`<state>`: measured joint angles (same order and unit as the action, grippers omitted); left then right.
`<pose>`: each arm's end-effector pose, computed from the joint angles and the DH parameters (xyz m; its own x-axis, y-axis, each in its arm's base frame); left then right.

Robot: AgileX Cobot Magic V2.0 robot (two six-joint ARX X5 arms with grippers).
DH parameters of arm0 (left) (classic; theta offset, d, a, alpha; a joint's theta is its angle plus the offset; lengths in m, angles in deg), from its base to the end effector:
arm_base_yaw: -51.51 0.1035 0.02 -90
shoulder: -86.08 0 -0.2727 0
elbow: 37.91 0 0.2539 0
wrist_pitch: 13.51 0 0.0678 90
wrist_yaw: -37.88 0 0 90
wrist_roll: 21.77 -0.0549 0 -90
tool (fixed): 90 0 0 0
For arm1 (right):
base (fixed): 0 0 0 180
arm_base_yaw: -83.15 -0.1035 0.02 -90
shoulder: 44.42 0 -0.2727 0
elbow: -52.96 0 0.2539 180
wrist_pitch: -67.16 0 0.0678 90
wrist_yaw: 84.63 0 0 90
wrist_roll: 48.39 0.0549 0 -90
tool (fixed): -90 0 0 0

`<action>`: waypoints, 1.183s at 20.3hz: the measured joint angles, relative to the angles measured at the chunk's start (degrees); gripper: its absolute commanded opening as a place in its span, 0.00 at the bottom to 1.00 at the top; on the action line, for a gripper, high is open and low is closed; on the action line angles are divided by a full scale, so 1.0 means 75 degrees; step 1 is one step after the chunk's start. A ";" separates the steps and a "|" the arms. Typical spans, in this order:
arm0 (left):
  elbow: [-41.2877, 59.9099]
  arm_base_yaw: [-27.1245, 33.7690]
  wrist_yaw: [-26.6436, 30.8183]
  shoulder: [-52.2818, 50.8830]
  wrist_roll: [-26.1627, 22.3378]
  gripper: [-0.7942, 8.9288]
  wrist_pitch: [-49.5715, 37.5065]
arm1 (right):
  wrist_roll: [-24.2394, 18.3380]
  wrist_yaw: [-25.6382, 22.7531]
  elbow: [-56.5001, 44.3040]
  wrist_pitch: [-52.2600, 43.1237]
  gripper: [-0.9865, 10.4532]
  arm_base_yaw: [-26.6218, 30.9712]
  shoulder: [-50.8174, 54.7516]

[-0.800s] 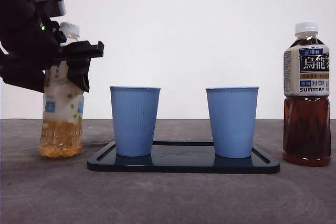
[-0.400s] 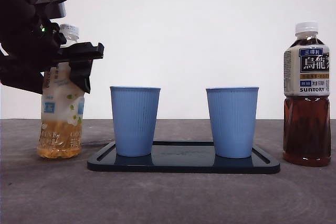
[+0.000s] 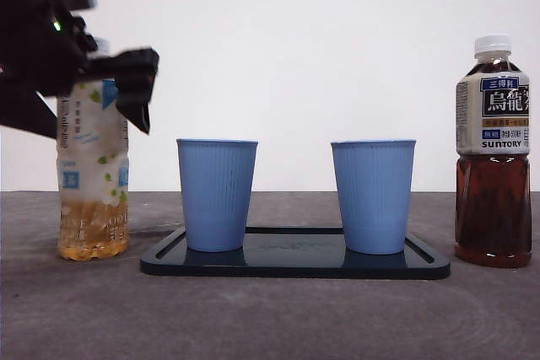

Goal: Pour the drink into the cup

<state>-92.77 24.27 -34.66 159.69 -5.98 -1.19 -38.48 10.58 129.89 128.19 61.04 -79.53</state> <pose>0.2622 -0.1164 0.2215 0.8638 -0.1072 -0.4923 0.0754 0.9936 -0.0841 0.0924 0.0429 0.3893 0.8371 0.4381 -0.3277 -0.3950 0.8984 0.1920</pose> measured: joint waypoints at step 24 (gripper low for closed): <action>-0.0679 -0.0586 -0.3579 -0.7373 -0.0029 0.48 0.4870 | -0.0516 0.1891 0.0000 0.1652 0.42 0.0000 0.0000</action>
<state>-97.86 19.88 -61.50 104.39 -6.20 35.34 -42.35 24.77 129.89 140.58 61.04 -79.53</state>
